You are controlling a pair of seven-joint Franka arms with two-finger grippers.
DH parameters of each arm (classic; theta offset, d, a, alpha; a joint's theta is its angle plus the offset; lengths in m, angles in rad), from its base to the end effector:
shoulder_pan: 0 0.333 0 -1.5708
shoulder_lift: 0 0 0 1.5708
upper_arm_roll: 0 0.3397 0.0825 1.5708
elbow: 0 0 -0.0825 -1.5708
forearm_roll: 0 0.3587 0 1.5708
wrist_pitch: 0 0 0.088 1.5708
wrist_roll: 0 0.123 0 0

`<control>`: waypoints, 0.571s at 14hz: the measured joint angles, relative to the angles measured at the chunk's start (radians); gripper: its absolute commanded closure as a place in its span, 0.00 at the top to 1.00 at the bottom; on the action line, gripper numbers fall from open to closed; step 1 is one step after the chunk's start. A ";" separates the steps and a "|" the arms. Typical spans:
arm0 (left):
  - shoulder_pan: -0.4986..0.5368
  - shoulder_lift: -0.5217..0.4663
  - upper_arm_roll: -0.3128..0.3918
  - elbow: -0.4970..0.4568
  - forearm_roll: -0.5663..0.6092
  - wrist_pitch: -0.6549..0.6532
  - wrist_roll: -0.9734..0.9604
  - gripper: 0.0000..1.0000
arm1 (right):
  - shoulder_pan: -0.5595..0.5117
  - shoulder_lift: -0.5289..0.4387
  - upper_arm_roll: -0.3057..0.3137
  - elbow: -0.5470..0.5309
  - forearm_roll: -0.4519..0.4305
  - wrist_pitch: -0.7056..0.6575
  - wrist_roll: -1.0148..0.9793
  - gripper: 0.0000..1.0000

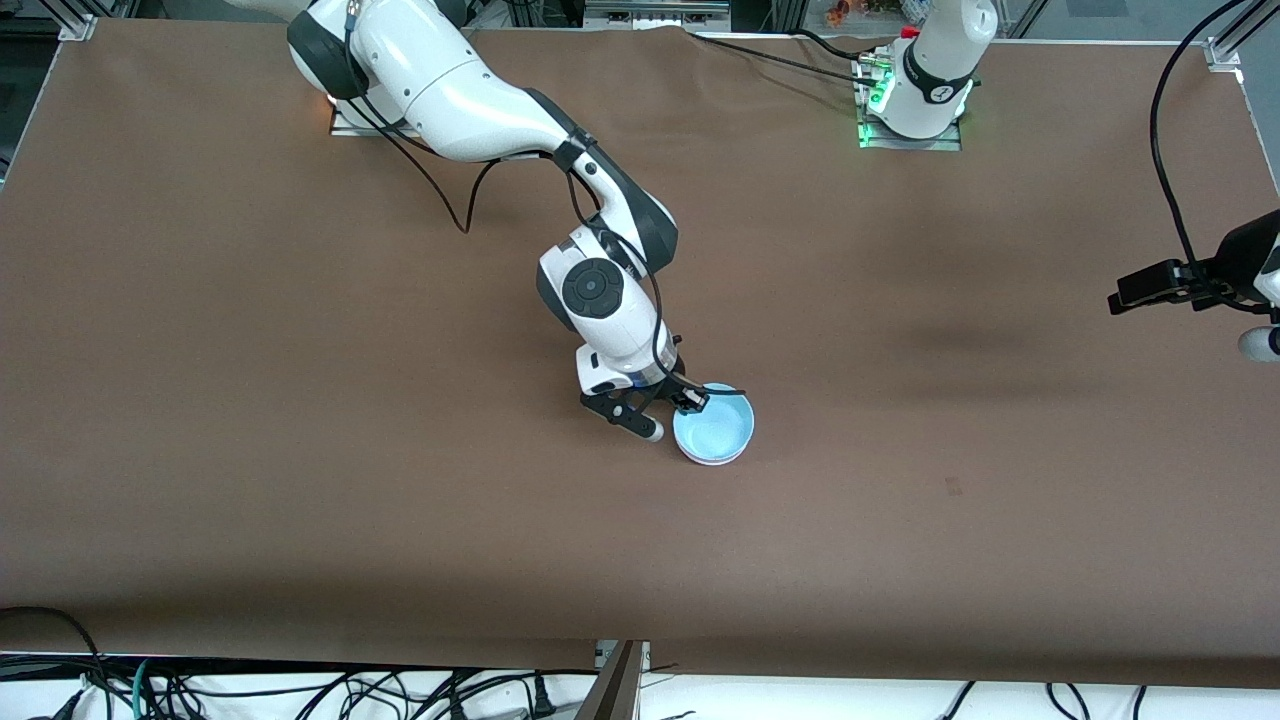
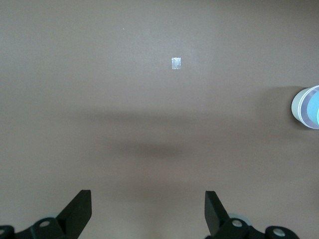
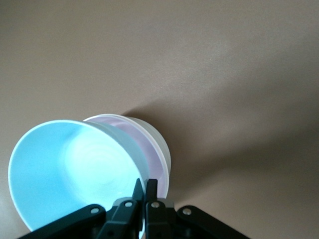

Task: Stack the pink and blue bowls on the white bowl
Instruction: 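Lower the blue bowl into the pink bowl with the right gripper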

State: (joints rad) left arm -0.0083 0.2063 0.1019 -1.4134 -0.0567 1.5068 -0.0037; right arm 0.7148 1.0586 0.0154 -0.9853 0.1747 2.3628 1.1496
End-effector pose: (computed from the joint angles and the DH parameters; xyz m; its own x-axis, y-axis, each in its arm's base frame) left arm 0.5847 0.0411 0.5819 0.9894 0.0931 -0.1117 0.0976 -0.9946 0.0354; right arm 0.6085 0.5433 0.2488 0.8630 -0.5044 -0.0297 -0.4826 -0.8053 -0.3445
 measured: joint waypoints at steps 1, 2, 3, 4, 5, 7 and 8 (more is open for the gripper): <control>0.000 0.000 0.000 0.001 0.000 0.000 0.000 1.00 | 0.000 0.000 0.000 0.000 -0.010 -0.002 0.000 0.00; 0.001 0.000 0.000 0.001 0.000 -0.001 0.000 1.00 | 0.001 0.000 0.000 0.000 -0.022 -0.006 0.000 0.00; 0.002 0.000 0.001 0.001 0.000 -0.001 0.000 1.00 | 0.001 0.000 0.000 0.000 -0.029 -0.011 0.000 0.00; 0.003 0.001 0.002 0.001 0.000 -0.001 0.000 1.00 | 0.001 0.000 0.000 0.000 -0.032 -0.015 0.000 0.00; 0.005 0.001 0.003 0.002 0.000 -0.001 0.000 1.00 | 0.001 0.000 0.000 0.000 -0.033 -0.018 0.000 0.00; 0.006 0.002 0.003 0.002 0.000 -0.001 0.000 1.00 | 0.002 0.000 0.000 0.000 -0.034 -0.024 0.000 0.00; 0.006 0.002 0.003 0.002 0.000 -0.001 0.000 1.00 | 0.003 0.001 0.000 0.000 -0.034 -0.026 0.000 0.00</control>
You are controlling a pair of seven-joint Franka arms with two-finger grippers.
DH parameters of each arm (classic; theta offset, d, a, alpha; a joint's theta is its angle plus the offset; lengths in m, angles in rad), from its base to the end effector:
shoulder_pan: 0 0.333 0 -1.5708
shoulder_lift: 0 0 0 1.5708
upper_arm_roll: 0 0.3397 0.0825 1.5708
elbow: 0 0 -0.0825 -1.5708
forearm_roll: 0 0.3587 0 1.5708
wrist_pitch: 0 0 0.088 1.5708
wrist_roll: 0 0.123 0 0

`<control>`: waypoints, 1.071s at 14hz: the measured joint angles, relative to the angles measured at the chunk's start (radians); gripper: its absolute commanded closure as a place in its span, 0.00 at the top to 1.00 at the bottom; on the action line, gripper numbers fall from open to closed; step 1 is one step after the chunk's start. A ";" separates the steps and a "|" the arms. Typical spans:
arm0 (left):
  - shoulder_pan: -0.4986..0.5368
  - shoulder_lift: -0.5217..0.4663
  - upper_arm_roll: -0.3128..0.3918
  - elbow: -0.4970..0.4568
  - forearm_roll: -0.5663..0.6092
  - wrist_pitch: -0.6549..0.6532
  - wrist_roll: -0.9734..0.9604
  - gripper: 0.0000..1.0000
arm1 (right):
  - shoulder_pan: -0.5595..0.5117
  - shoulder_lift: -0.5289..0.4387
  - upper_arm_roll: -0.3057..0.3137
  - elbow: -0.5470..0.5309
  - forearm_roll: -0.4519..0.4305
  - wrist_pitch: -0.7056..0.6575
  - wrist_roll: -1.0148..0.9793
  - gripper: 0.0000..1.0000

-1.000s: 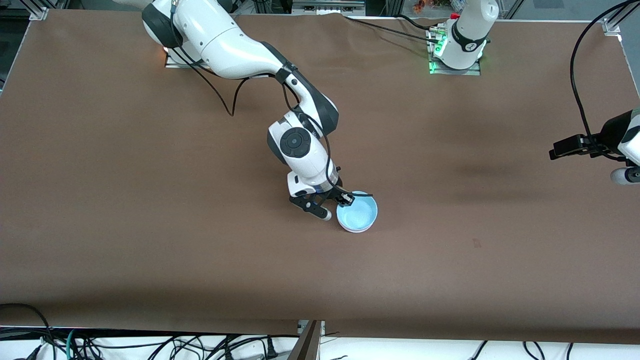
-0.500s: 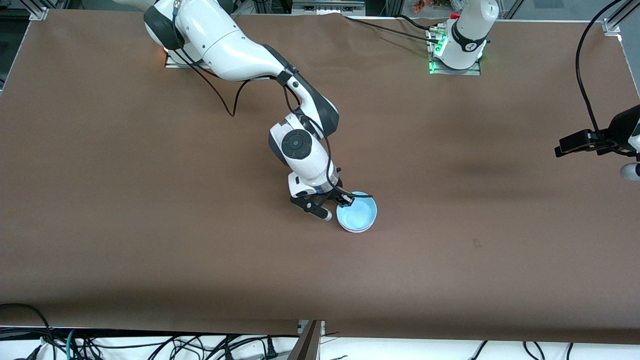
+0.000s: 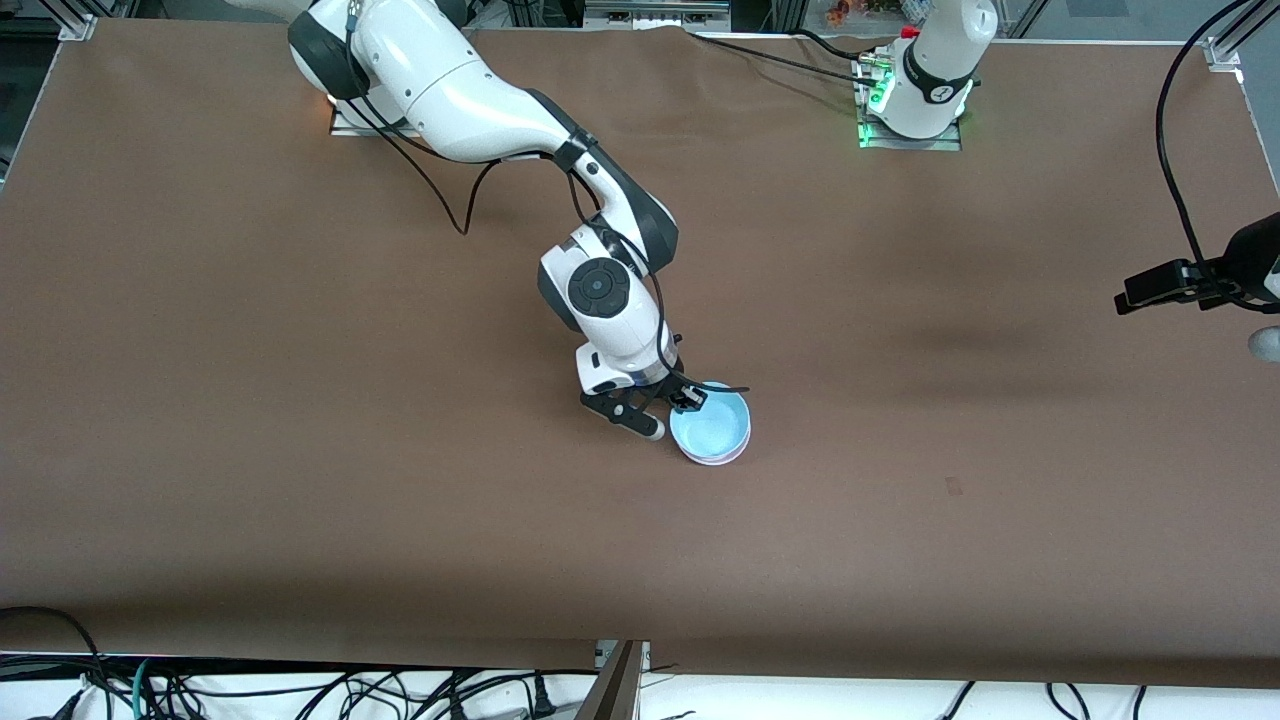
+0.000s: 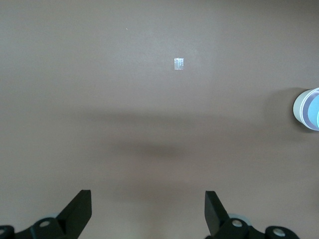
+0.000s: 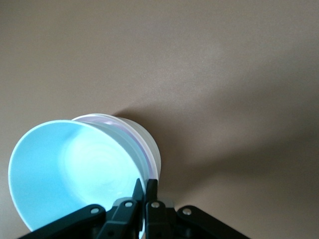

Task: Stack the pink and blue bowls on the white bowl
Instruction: 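Lower the blue bowl into the pink bowl with the right gripper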

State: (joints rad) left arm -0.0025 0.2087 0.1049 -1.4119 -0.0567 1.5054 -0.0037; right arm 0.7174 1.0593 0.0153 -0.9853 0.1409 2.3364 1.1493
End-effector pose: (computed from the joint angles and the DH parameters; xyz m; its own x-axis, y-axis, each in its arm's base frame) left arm 0.5848 0.0460 0.5811 0.9883 0.1018 -0.1139 0.1063 -0.9937 0.0345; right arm 0.6054 0.5430 0.2449 0.8740 -0.4859 -0.0114 -0.4647 -0.8286 -0.3123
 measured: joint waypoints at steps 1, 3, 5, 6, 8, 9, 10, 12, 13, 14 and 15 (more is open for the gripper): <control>0.000 0.001 0.000 0.000 0.000 0.000 0.000 1.00 | 0.001 0.001 0.000 0.000 0.000 -0.001 0.000 0.00; -0.002 0.003 -0.001 0.000 0.000 0.000 0.000 1.00 | 0.005 0.004 0.000 0.000 0.000 -0.001 0.000 0.05; -0.002 0.006 -0.002 0.000 0.000 0.000 0.000 1.00 | 0.008 0.006 0.000 0.000 0.000 -0.001 0.000 0.14; -0.001 0.008 -0.001 0.000 0.000 0.000 0.000 1.00 | 0.009 0.006 0.000 0.000 0.000 -0.001 0.000 0.25; -0.001 0.010 -0.001 0.000 0.000 0.000 0.000 1.00 | 0.009 0.006 -0.001 0.000 0.000 -0.001 0.000 0.44; -0.002 0.011 -0.002 0.001 0.000 0.000 0.000 1.00 | 0.009 0.006 -0.003 0.001 0.000 -0.005 0.000 0.52; -0.004 0.011 -0.003 0.001 0.000 0.000 0.000 1.00 | 0.008 0.006 -0.006 0.005 0.000 -0.016 0.000 0.64; -0.005 0.012 -0.004 0.001 0.000 0.000 0.000 1.00 | 0.005 0.001 -0.011 0.018 0.000 -0.041 0.000 0.94; -0.005 0.012 -0.004 0.001 0.000 0.000 0.000 1.00 | 0.003 -0.007 -0.015 0.026 0.000 -0.056 0.000 1.00; -0.005 0.012 -0.004 0.001 0.000 0.000 0.000 1.00 | 0.000 -0.021 -0.019 0.038 0.000 -0.076 0.000 1.00; -0.005 0.012 -0.004 0.001 0.000 0.000 0.000 1.00 | -0.007 -0.044 -0.024 0.045 -0.003 -0.104 -0.006 1.00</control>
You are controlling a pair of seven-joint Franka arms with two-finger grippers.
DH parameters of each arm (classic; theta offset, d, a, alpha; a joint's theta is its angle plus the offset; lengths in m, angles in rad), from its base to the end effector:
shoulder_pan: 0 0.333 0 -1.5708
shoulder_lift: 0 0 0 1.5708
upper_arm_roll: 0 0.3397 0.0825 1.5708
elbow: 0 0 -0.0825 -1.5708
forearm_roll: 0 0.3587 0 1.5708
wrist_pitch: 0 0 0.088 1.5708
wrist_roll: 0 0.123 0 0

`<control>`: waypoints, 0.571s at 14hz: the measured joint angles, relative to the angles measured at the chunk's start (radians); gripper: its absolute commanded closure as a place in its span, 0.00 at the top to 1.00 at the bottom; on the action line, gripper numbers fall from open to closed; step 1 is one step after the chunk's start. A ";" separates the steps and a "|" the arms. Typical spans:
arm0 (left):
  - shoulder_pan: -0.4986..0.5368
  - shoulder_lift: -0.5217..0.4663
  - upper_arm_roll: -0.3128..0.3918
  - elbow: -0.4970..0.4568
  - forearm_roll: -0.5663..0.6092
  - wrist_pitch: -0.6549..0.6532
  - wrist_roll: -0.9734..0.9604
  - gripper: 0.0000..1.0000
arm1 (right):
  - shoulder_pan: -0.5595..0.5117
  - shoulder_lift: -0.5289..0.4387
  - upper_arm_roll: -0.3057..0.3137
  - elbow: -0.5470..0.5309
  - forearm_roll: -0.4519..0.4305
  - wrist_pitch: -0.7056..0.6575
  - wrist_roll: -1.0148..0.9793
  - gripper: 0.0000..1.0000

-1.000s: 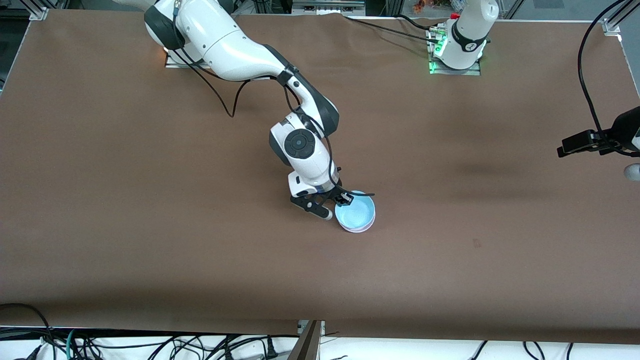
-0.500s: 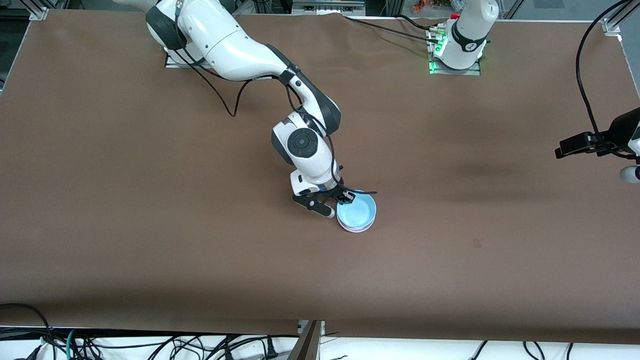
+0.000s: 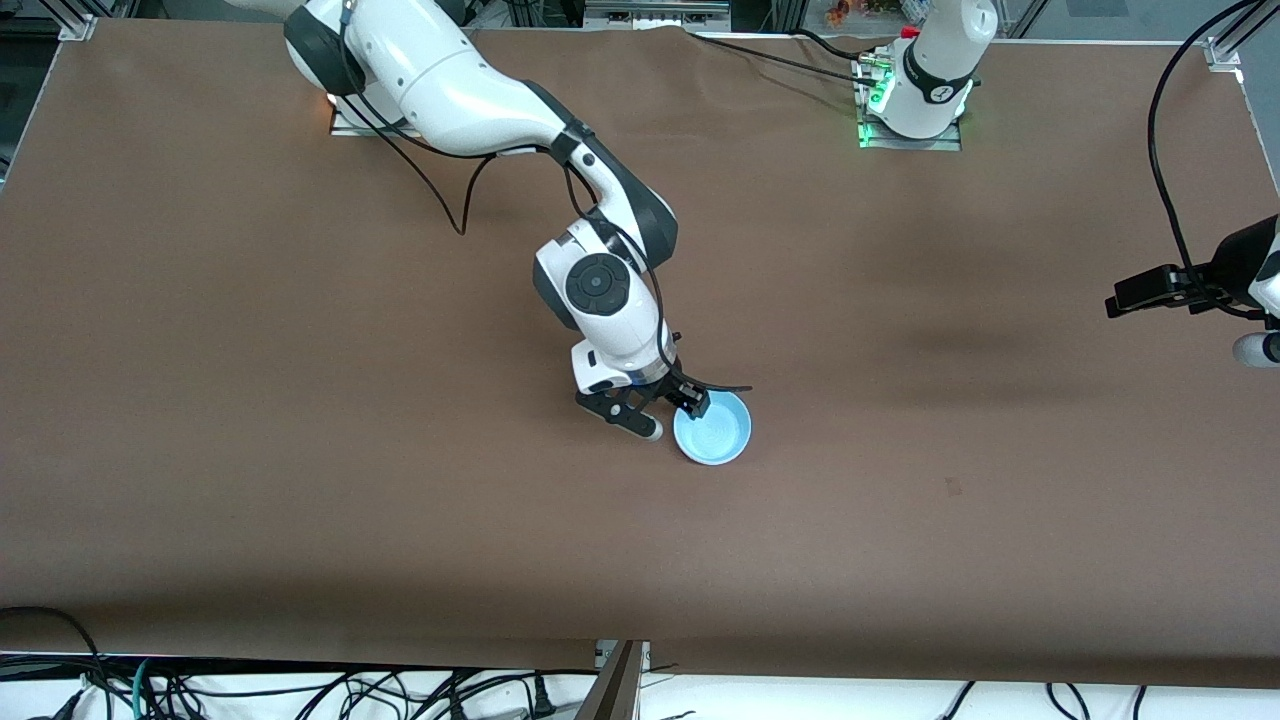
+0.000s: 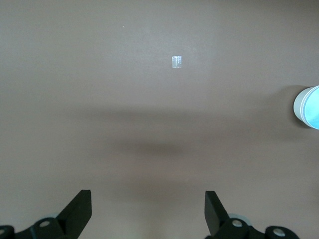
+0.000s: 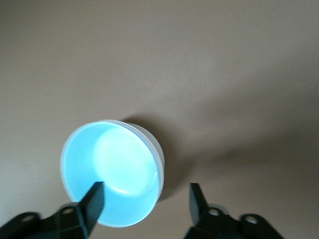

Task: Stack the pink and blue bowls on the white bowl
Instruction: 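Open the right gripper and draw it back from the bowl stack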

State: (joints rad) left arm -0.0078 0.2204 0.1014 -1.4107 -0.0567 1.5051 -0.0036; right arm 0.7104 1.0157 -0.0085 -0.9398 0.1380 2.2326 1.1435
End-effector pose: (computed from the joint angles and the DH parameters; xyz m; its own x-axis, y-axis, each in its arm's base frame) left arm 0.5881 0.0411 0.5747 0.9878 0.0929 -0.1246 0.0979 -0.9946 0.0340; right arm 0.6159 0.5324 0.2899 0.8744 -0.4852 0.0018 -0.4632 -0.8359 -0.2945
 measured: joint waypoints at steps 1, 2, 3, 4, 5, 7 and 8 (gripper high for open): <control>0.000 0.000 0.000 0.000 0.000 0.000 0.000 1.00 | -0.010 -0.029 -0.011 0.004 -0.003 -0.044 -0.026 1.00; -0.001 0.000 0.000 0.000 0.000 0.000 0.000 1.00 | -0.030 -0.060 -0.021 0.005 -0.004 -0.102 -0.082 1.00; -0.001 0.000 0.000 0.001 0.000 0.000 0.000 1.00 | -0.058 -0.091 -0.026 0.005 -0.004 -0.158 -0.149 1.00; -0.001 0.000 0.000 0.001 0.000 0.000 0.000 1.00 | -0.093 -0.121 -0.029 0.005 -0.004 -0.212 -0.208 1.00; -0.001 0.000 0.000 0.001 0.000 0.000 0.000 1.00 | -0.134 -0.150 -0.031 0.004 -0.004 -0.264 -0.259 1.00; -0.002 0.000 -0.001 0.001 0.000 0.000 0.000 1.00 | -0.217 -0.199 -0.031 0.002 0.005 -0.368 -0.369 1.00; -0.002 0.000 -0.001 0.001 0.000 0.000 0.000 1.00 | -0.254 -0.226 -0.031 0.002 0.015 -0.434 -0.433 1.00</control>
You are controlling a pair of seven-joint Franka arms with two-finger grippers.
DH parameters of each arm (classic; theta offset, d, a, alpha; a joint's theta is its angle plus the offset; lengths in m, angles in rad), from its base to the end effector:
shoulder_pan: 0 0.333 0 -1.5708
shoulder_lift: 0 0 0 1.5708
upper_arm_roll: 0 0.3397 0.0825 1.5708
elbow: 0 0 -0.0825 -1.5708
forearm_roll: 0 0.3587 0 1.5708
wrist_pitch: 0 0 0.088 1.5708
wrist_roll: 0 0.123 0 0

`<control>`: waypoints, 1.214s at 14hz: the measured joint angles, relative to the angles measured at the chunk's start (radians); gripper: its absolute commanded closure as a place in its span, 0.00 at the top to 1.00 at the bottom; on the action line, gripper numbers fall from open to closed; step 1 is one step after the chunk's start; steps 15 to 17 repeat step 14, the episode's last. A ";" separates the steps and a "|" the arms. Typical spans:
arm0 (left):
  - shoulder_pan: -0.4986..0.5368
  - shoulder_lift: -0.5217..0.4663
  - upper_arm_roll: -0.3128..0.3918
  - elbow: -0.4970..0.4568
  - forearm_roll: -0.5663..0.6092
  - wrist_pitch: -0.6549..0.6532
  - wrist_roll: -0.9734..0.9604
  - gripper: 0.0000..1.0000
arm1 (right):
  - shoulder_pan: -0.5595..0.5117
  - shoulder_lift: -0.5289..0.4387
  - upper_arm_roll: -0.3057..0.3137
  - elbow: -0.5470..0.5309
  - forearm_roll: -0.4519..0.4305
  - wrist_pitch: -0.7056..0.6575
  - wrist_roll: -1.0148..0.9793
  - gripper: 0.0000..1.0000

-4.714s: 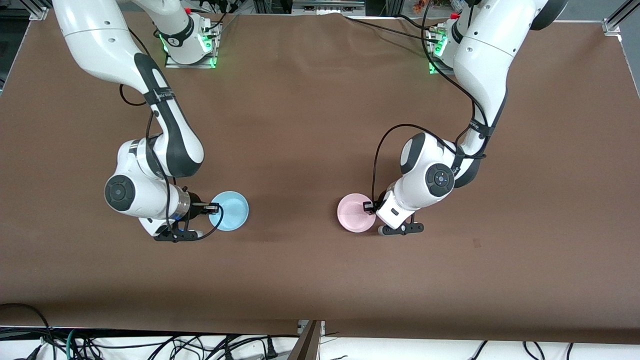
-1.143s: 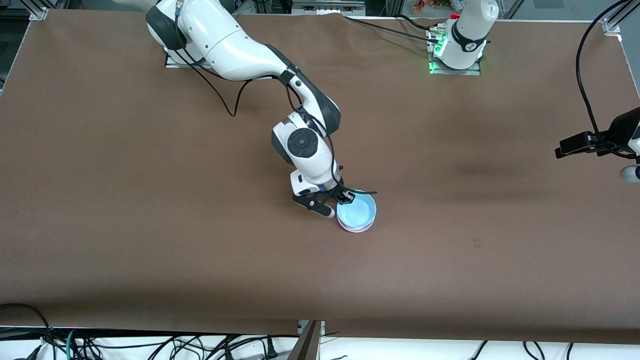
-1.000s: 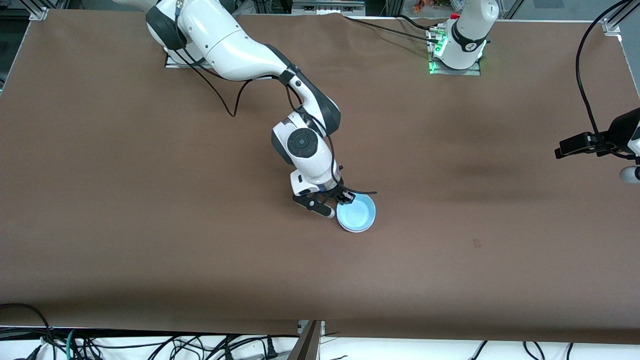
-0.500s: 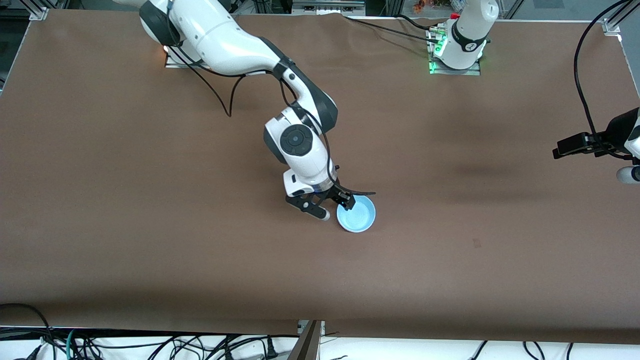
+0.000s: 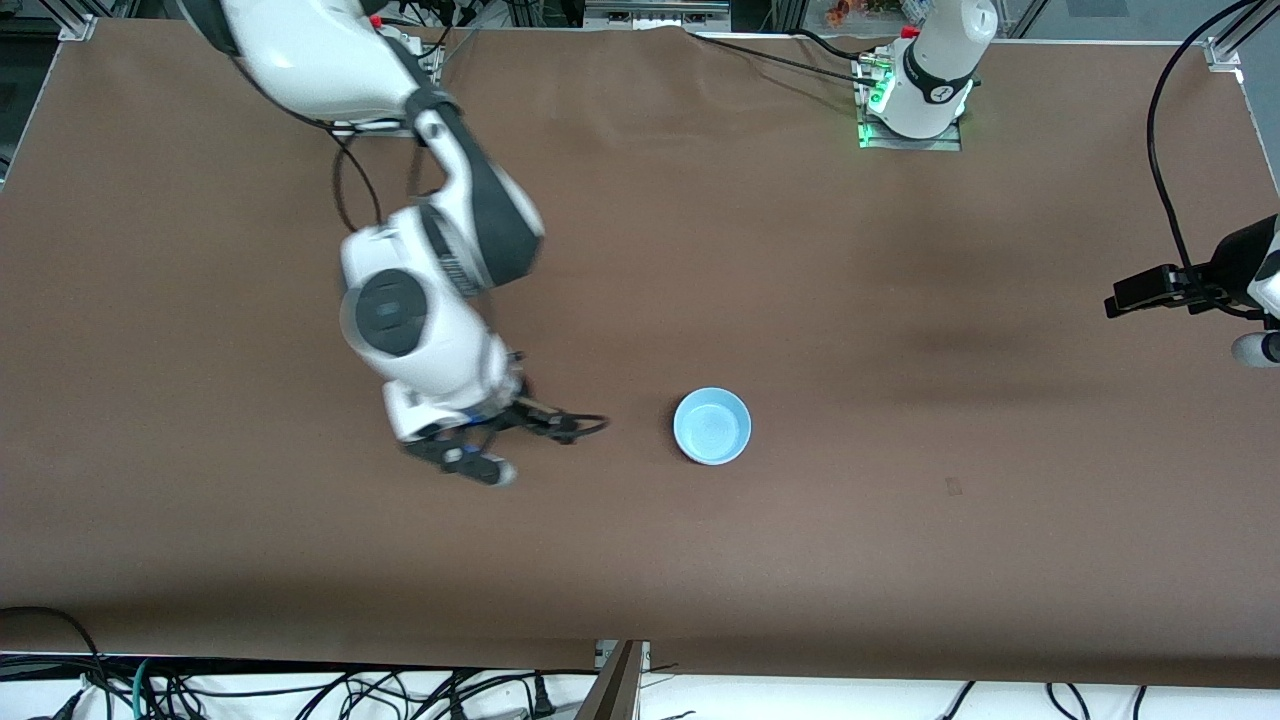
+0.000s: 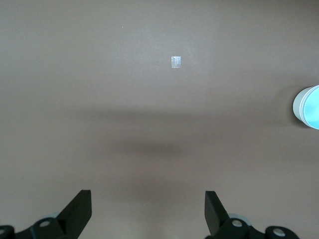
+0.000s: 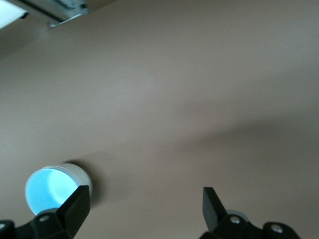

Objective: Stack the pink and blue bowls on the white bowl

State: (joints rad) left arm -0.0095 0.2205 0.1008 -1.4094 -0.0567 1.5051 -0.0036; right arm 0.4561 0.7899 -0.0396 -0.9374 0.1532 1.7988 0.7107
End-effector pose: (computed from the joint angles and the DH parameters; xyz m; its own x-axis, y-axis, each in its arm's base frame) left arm 0.5883 0.0398 0.5752 0.9882 0.0907 -0.1235 0.0955 -0.9948 0.0341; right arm 0.6869 0.3331 0.4237 0.9523 -0.3039 -0.0270 -0.3046 -0.9423 -0.1389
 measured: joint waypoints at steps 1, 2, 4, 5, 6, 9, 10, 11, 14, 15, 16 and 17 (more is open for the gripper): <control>0.000 0.000 0.000 0.000 0.000 0.000 0.000 1.00 | -0.034 -0.032 -0.001 0.000 0.005 -0.072 -0.072 1.00; 0.000 0.000 0.000 0.000 0.000 0.000 0.000 1.00 | -0.066 -0.069 -0.001 0.000 0.006 -0.143 -0.151 1.00; 0.000 0.000 0.000 0.001 0.000 0.000 0.000 1.00 | -0.126 -0.160 -0.012 -0.017 0.007 -0.275 -0.310 1.00; 0.000 0.000 0.000 0.001 0.000 0.000 0.000 1.00 | -0.147 -0.218 -0.032 -0.047 0.007 -0.320 -0.382 1.00; 0.000 0.000 0.000 0.001 0.000 0.000 0.000 1.00 | -0.159 -0.289 -0.060 -0.101 0.007 -0.344 -0.453 1.00; 0.000 0.000 0.000 0.001 0.000 0.000 0.000 1.00 | -0.168 -0.519 -0.132 -0.337 -0.006 -0.349 -0.646 1.00; 0.000 0.000 0.000 0.001 0.000 0.000 0.000 1.00 | -0.171 -0.591 -0.140 -0.421 -0.038 -0.333 -0.690 1.00; 0.000 0.000 0.000 0.001 0.000 0.000 0.000 1.00 | -0.175 -0.659 -0.141 -0.503 -0.073 -0.308 -0.722 1.00; 0.000 0.000 0.000 0.001 0.000 0.000 0.000 1.00 | -0.209 -0.767 -0.107 -0.627 -0.107 -0.267 -0.778 1.00; 0.000 0.000 0.000 0.001 0.000 0.000 0.000 1.00 | -0.209 -0.767 -0.107 -0.627 -0.107 -0.267 -0.778 1.00; 0.000 0.000 0.000 0.001 0.000 0.000 0.000 1.00 | -0.209 -0.767 -0.107 -0.627 -0.107 -0.267 -0.778 1.00; 0.000 0.000 0.000 0.001 0.000 0.000 0.000 1.00 | -0.209 -0.767 -0.107 -0.627 -0.107 -0.267 -0.778 1.00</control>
